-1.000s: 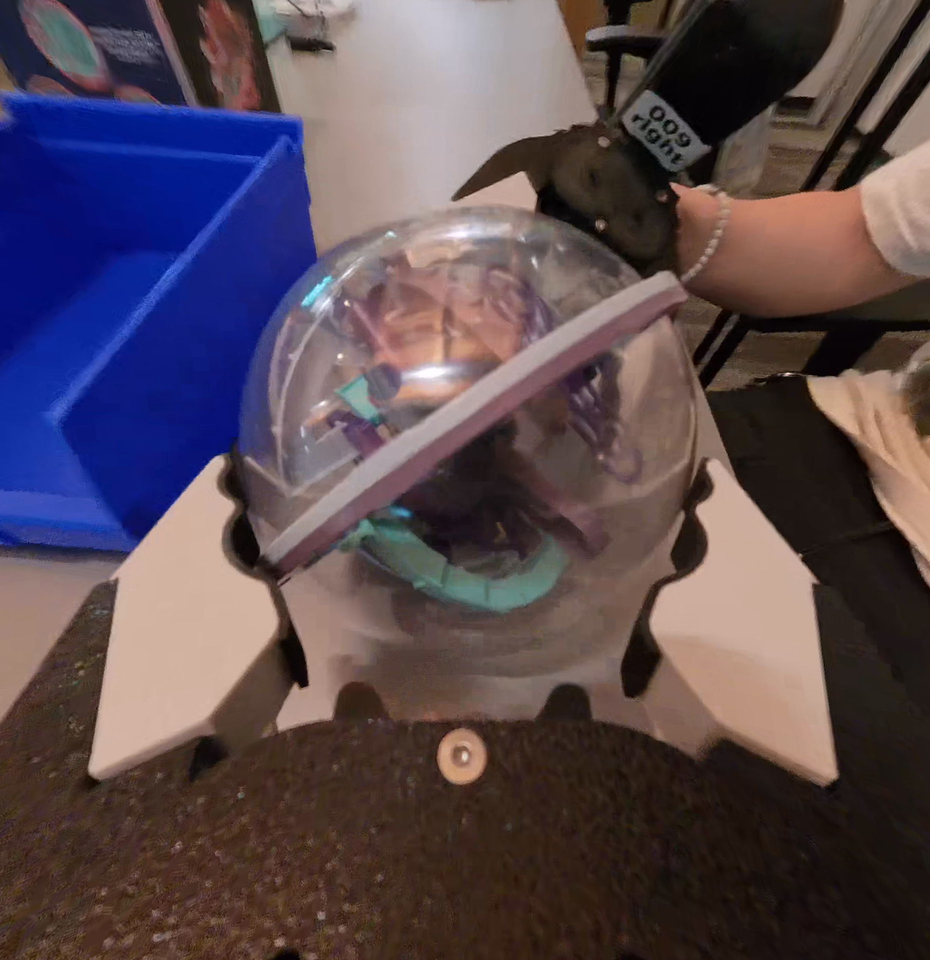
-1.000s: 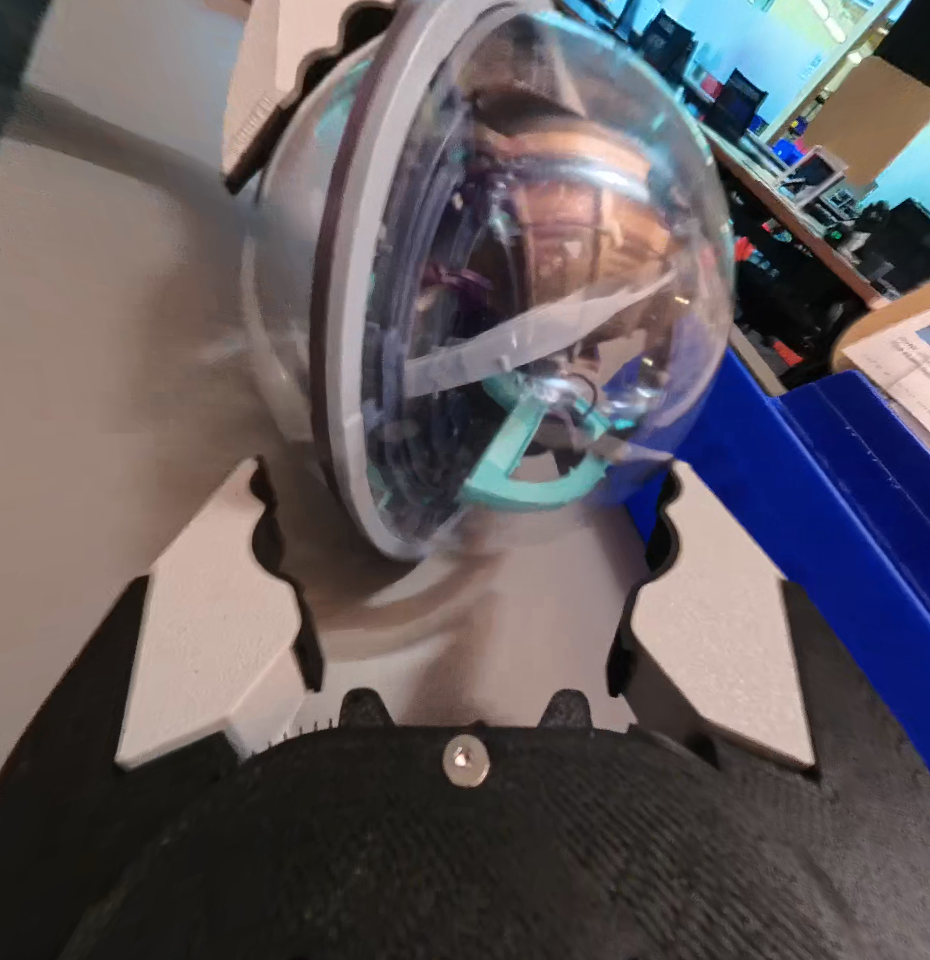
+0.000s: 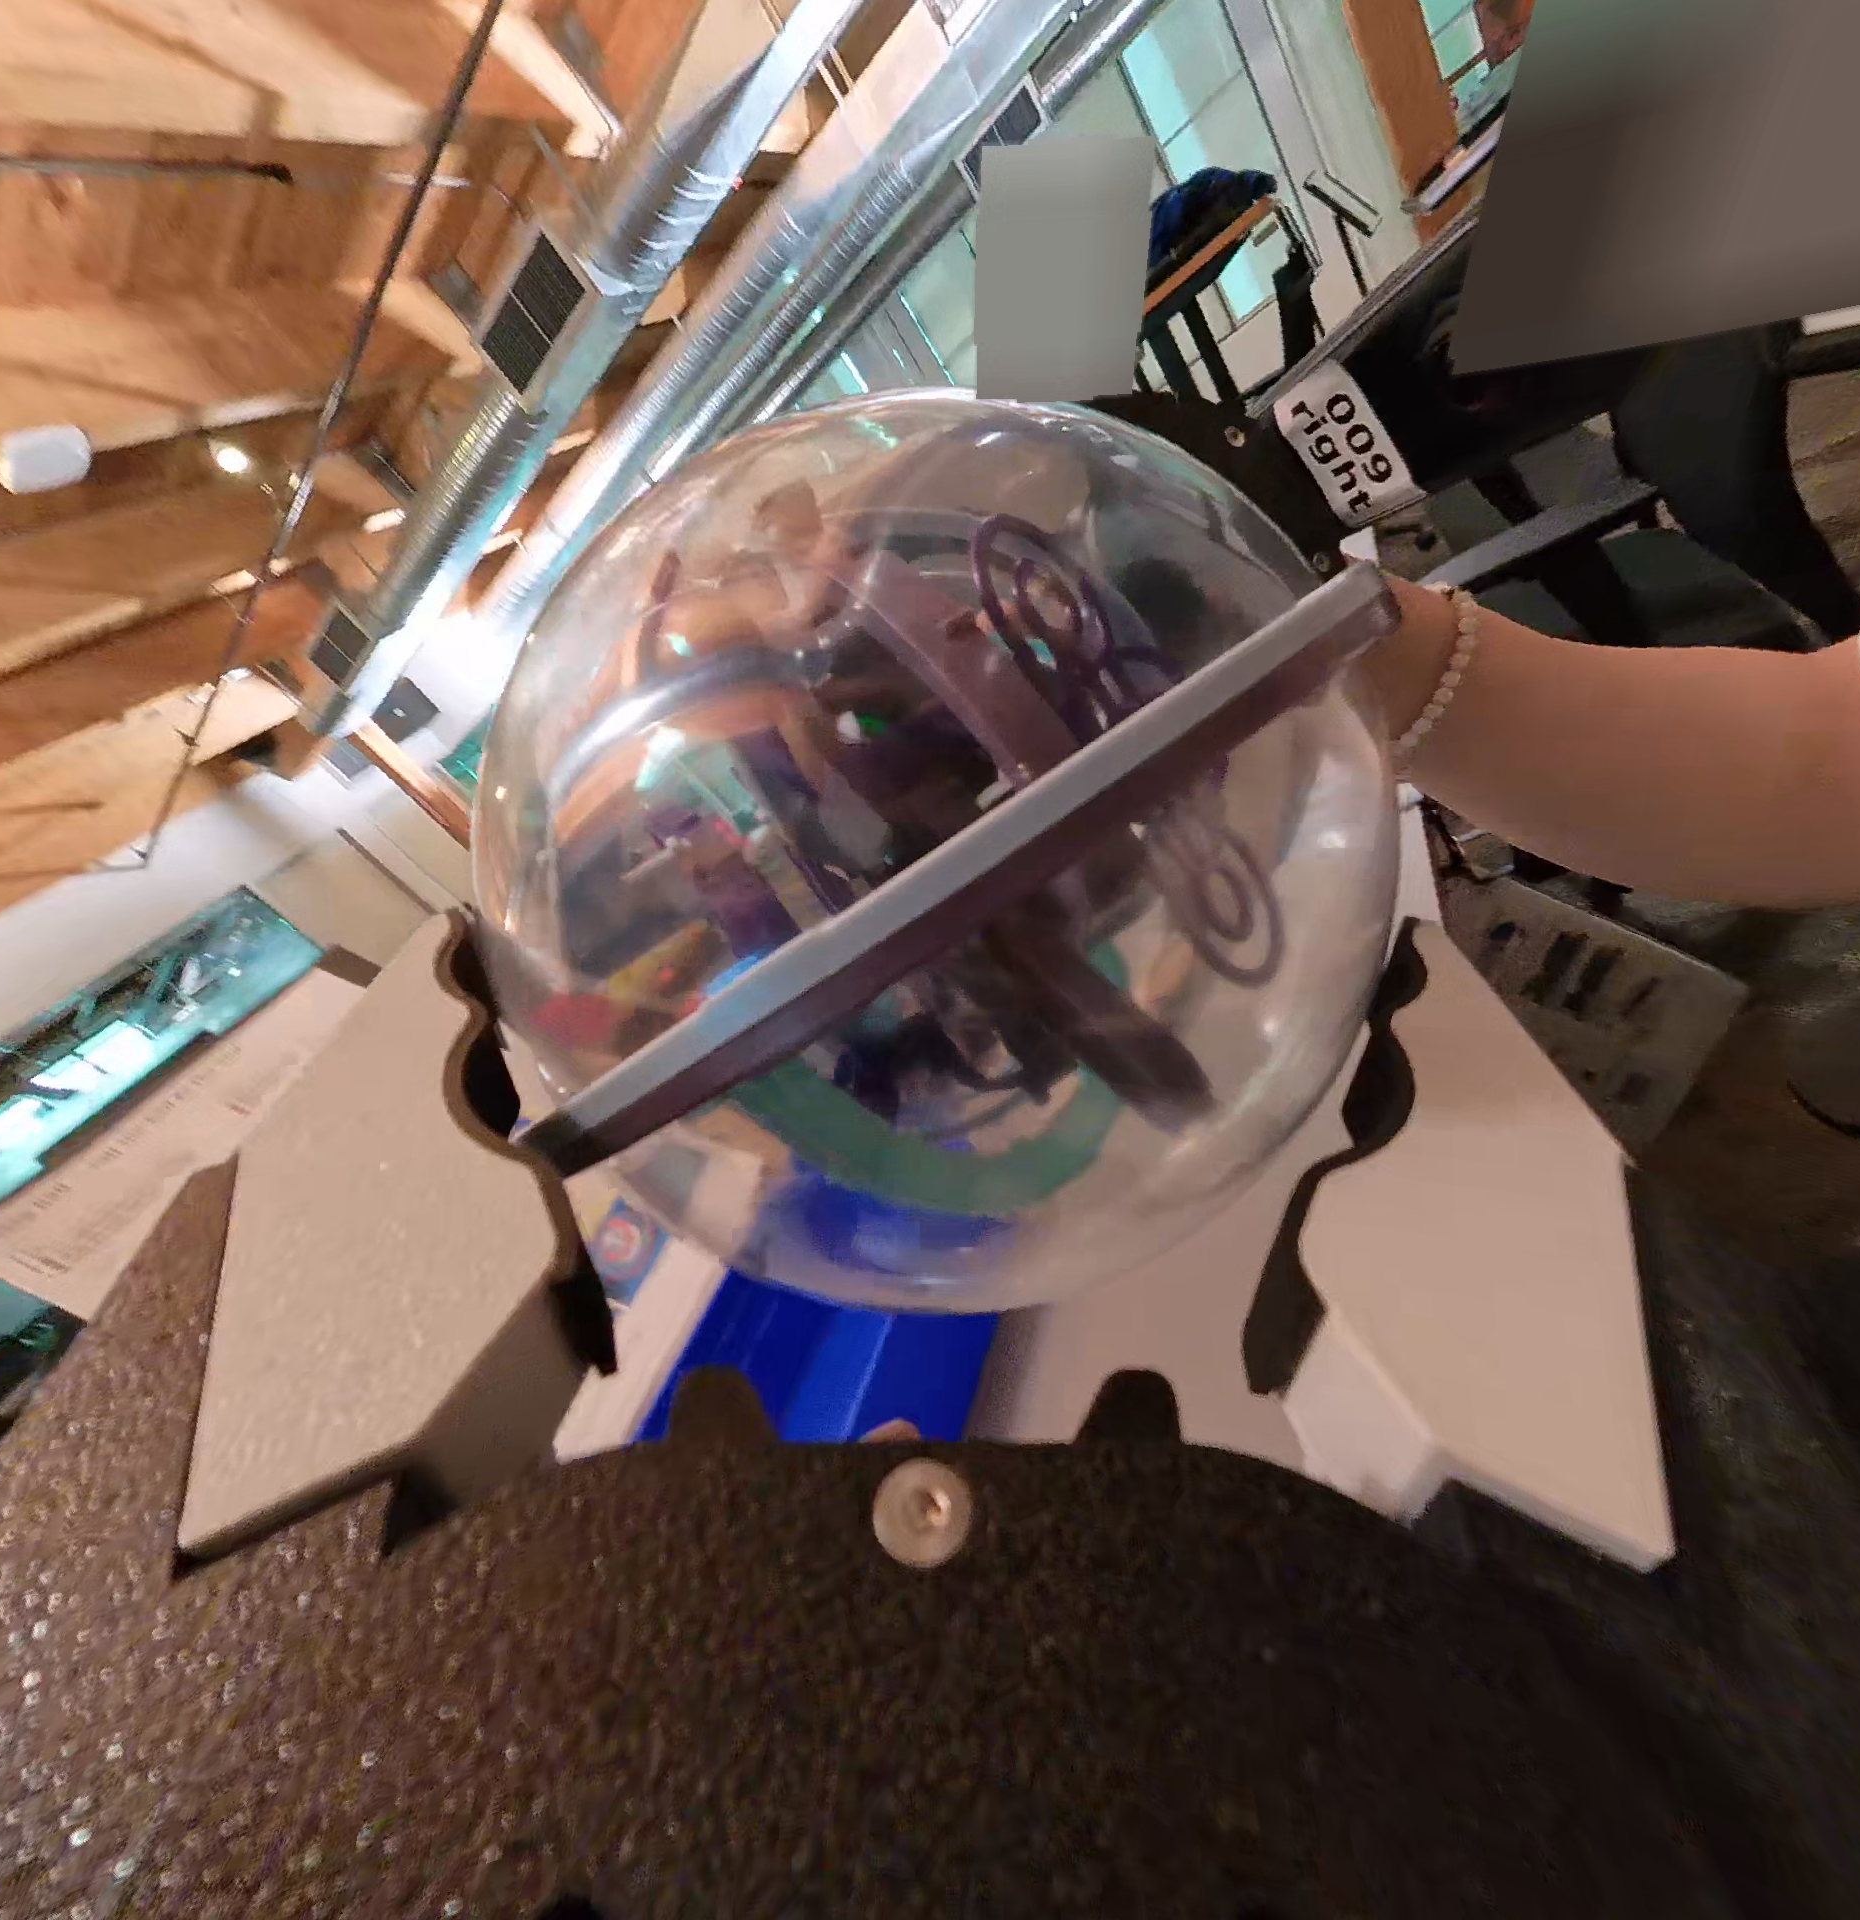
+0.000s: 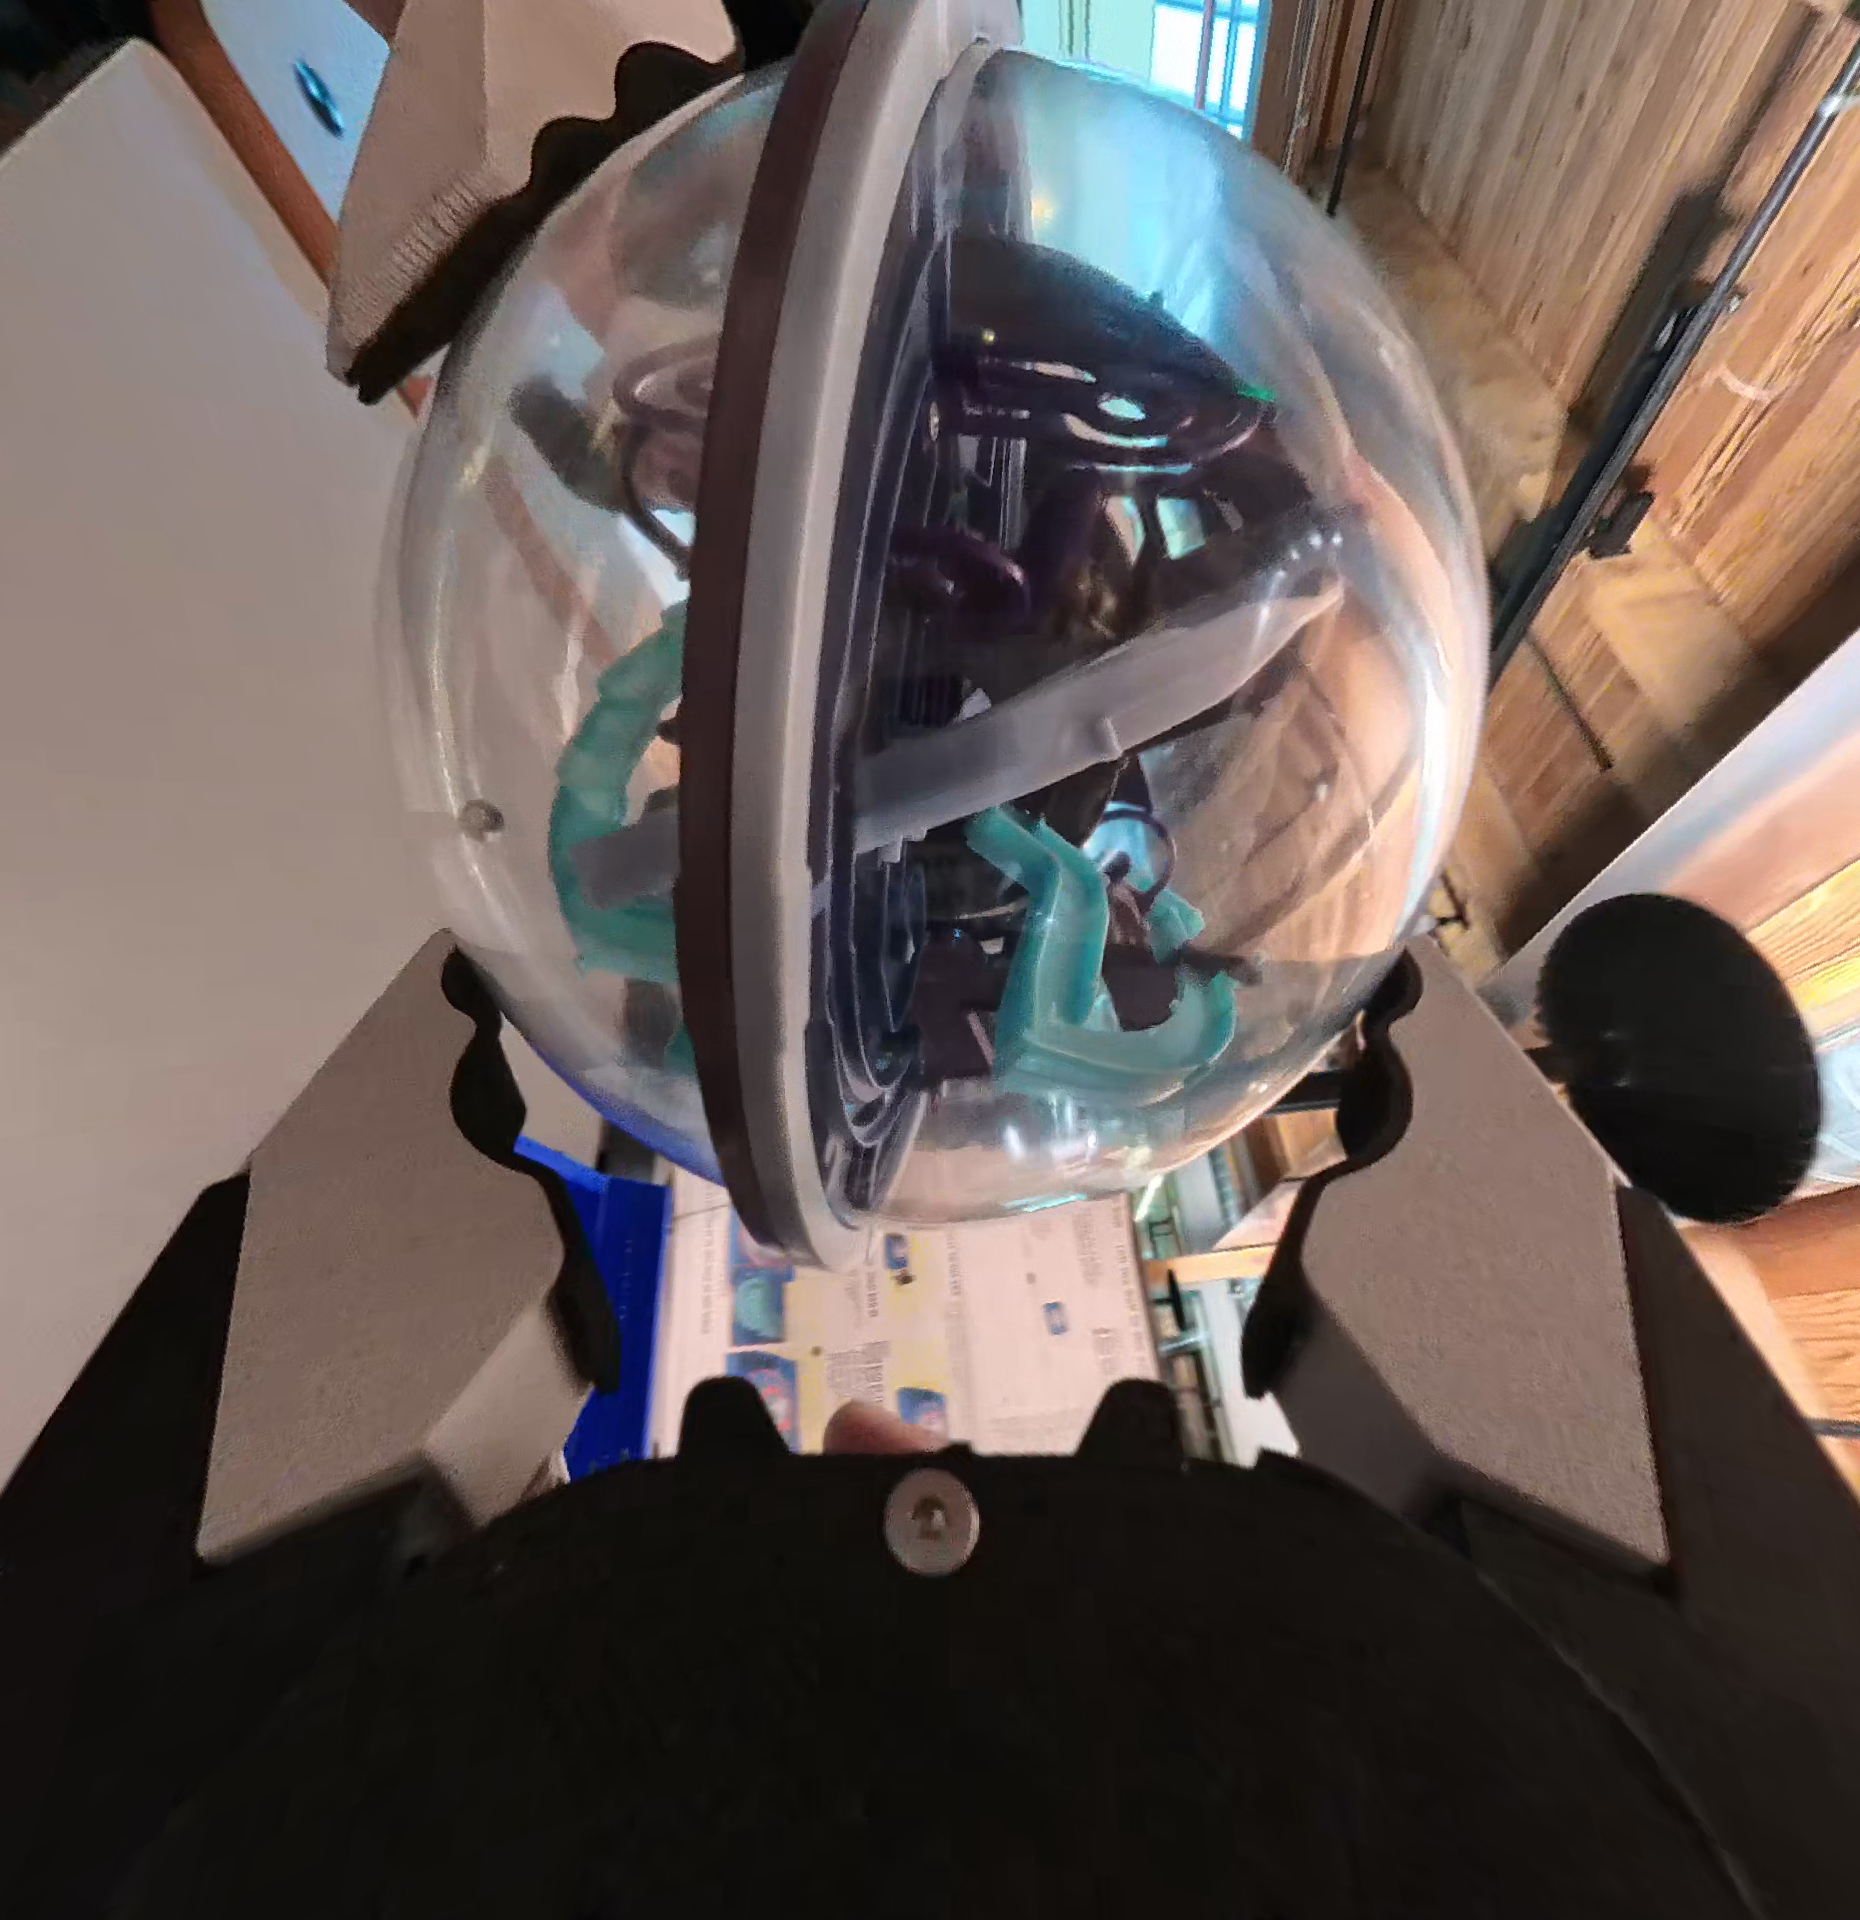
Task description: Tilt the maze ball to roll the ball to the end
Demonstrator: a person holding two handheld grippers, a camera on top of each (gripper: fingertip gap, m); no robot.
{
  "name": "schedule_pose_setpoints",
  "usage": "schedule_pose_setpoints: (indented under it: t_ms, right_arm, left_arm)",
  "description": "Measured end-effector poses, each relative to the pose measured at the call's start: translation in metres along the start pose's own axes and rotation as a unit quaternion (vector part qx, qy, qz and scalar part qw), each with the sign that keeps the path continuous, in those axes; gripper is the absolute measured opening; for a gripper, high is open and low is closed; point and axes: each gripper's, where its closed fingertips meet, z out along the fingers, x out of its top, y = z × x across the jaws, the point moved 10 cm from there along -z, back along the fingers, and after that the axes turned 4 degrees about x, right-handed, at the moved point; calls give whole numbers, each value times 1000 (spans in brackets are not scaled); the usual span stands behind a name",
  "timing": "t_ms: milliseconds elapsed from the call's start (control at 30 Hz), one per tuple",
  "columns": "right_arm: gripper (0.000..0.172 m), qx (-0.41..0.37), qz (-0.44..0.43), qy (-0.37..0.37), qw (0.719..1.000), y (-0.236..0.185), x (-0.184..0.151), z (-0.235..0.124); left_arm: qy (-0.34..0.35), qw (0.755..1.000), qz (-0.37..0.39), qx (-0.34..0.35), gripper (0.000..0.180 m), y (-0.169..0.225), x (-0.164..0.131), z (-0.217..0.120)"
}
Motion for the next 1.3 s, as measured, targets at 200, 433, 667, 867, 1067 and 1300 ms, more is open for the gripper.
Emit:
schedule_pose_setpoints:
  t_ms: [200,433,667,867,1067,1300]
  right_arm:
    - [158,-17,-52,20,998,44,37,-25]
    - [158,-51,-94,47,993,72,66,-40]
    - [158,-82,-98,85,988,76,78,-47]
    - [158,-4,119,149,982,67,67,-35]
    - [157,83,362,213,904,18,31,0]
    - [157,78,383,241,888,8,23,10]
  left_arm:
    - [26,998,51,28,158,4,63,-6]
    - [49,992,107,46,158,9,110,-15]
    - [20,987,148,63,158,21,140,-21]
    - [10,998,25,65,157,23,152,-21]
    - [-70,973,-218,9,157,-8,94,-13]
    - [-72,972,-221,18,158,-10,86,-14]
